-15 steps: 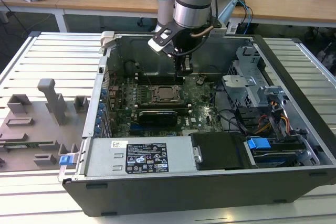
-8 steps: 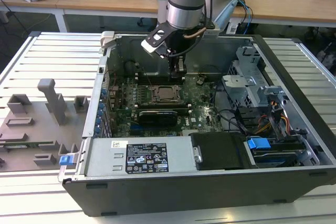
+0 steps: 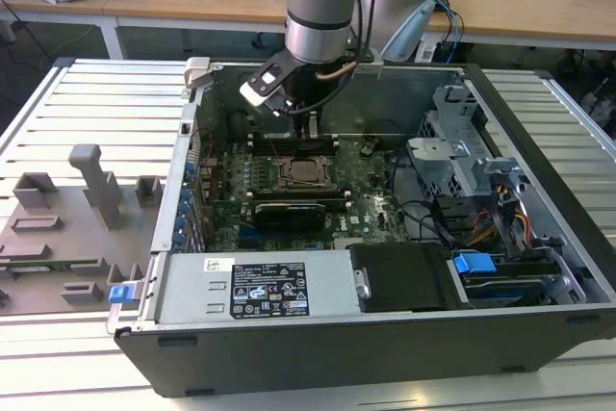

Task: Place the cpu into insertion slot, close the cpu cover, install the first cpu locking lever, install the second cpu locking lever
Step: 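Close the cpu cover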

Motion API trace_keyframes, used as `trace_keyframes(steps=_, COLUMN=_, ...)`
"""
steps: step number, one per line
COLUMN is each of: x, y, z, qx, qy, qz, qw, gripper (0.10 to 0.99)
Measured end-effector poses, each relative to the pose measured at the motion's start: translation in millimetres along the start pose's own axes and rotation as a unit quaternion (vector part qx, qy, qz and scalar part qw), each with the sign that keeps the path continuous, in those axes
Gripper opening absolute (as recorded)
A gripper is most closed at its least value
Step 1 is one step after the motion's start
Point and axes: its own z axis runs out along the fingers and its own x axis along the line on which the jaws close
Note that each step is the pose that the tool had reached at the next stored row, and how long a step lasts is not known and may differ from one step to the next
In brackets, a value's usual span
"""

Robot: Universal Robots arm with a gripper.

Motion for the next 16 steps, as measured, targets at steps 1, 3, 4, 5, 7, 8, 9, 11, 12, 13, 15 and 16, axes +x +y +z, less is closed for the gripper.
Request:
trace_keyframes(steps=1, x=0.4, y=-6.0, z=4.7, qx=0.0000, qy=0.0000, qz=0.000, qw=1.0000, gripper=0.106)
trace_keyframes(steps=3, x=0.6, y=-10.5, z=8.4, qx=-0.0001, qy=0.0001, qz=0.000, qw=1.0000, gripper=0.106)
trace_keyframes(steps=4, x=0.8, y=-13.4, z=10.7, qx=0.0000, qy=0.0001, qz=0.000, qw=1.0000, gripper=0.106)
trace_keyframes(steps=5, x=1.0, y=-16.1, z=13.0, qx=0.0000, qy=0.0001, qz=0.000, qw=1.0000, gripper=0.106)
trace_keyframes(steps=7, x=1.2, y=-20.2, z=18.2, qx=-0.0001, qy=0.0001, qz=0.000, qw=1.0000, gripper=0.106)
trace_keyframes(steps=8, x=1.2, y=-21.2, z=19.8, qx=0.0000, qy=0.0000, qz=0.000, qw=1.0000, gripper=0.106)
trace_keyframes(steps=9, x=1.2, y=-21.9, z=21.2, qx=0.0000, qy=0.0000, qz=0.000, qw=1.0000, gripper=0.106)
trace_keyframes(steps=11, x=1.3, y=-22.5, z=23.2, qx=0.0000, qy=0.0000, qz=0.000, qw=1.0000, gripper=0.106)
trace_keyframes(steps=12, x=1.2, y=-22.6, z=24.0, qx=0.0000, qy=0.0000, qz=0.000, qw=1.0000, gripper=0.106)
trace_keyframes(steps=13, x=1.2, y=-22.6, z=24.6, qx=0.0000, qy=0.0000, qz=0.000, qw=1.0000, gripper=0.106)
trace_keyframes(steps=15, x=1.2, y=-22.6, z=26.8, qx=0.0000, qy=0.0000, qz=0.000, qw=1.0000, gripper=0.106)
trace_keyframes(steps=16, x=1.1, y=-22.6, z=28.0, qx=0.0001, qy=-0.0002, qz=0.000, qw=1.0000, gripper=0.106)
